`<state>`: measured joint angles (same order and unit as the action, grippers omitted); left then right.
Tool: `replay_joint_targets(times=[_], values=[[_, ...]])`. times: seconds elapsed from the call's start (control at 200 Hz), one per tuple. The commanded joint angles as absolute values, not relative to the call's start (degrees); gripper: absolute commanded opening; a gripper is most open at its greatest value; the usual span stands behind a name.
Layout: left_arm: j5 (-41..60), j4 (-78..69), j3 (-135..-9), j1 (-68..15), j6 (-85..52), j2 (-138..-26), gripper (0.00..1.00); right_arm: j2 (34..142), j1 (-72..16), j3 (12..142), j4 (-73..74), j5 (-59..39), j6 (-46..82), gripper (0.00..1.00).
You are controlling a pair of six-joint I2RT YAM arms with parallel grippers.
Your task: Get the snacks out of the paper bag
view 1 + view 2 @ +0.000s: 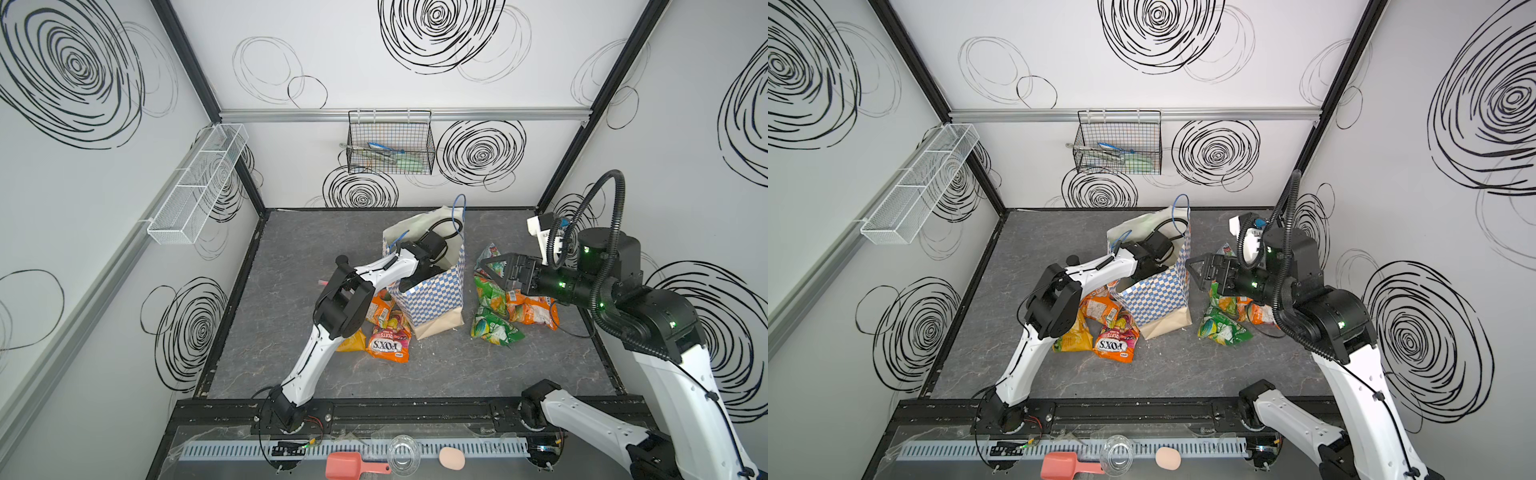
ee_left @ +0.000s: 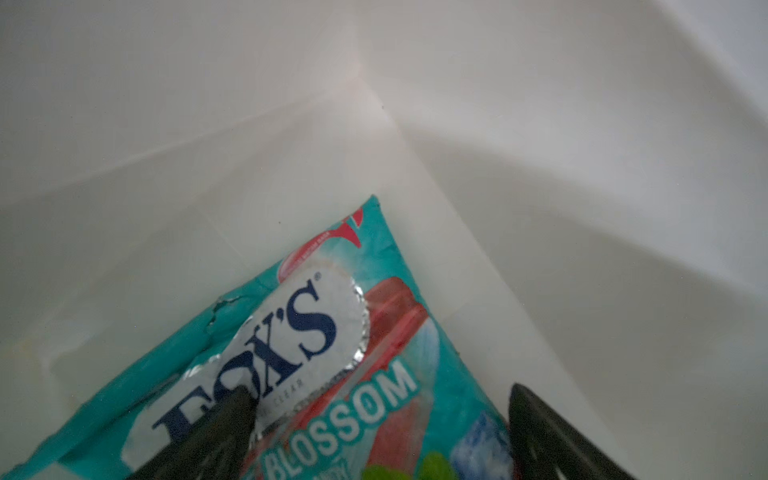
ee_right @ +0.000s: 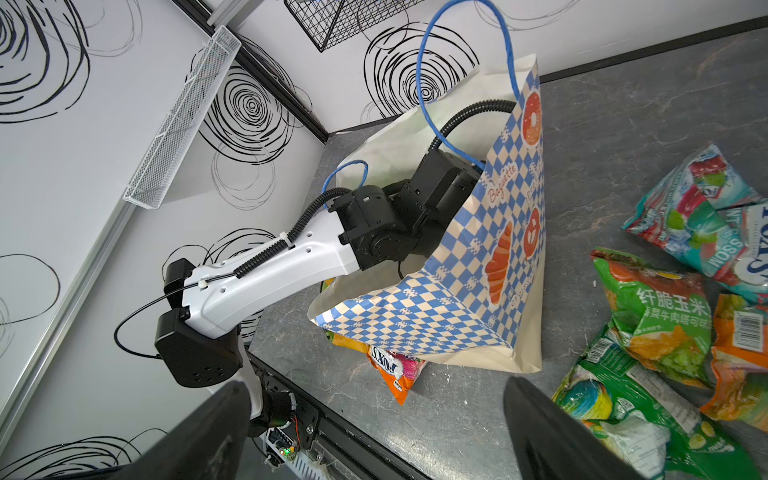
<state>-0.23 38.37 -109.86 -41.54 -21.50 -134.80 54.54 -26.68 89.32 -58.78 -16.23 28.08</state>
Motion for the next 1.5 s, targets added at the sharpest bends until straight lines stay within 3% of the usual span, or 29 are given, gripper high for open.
replay_joint_targets(times=[0.0, 0.46, 1.496], values=[[6.6, 44.7, -104.4, -41.7, -22.4, -140.8, 0.76, 54.7, -26.9, 90.7, -58.9, -16.2, 28.3, 0.99], [6.7, 44.1, -104.3, -41.3, -22.6, -139.9, 0.00, 54.7, -27.0, 91.5, -59.2, -16.0, 28.5, 0.99], [-1.1, 44.8, -112.5, -40.0, -26.6, -125.6, 0.00, 54.7, -27.0, 90.6, -58.9, -16.3, 28.4, 0.99]])
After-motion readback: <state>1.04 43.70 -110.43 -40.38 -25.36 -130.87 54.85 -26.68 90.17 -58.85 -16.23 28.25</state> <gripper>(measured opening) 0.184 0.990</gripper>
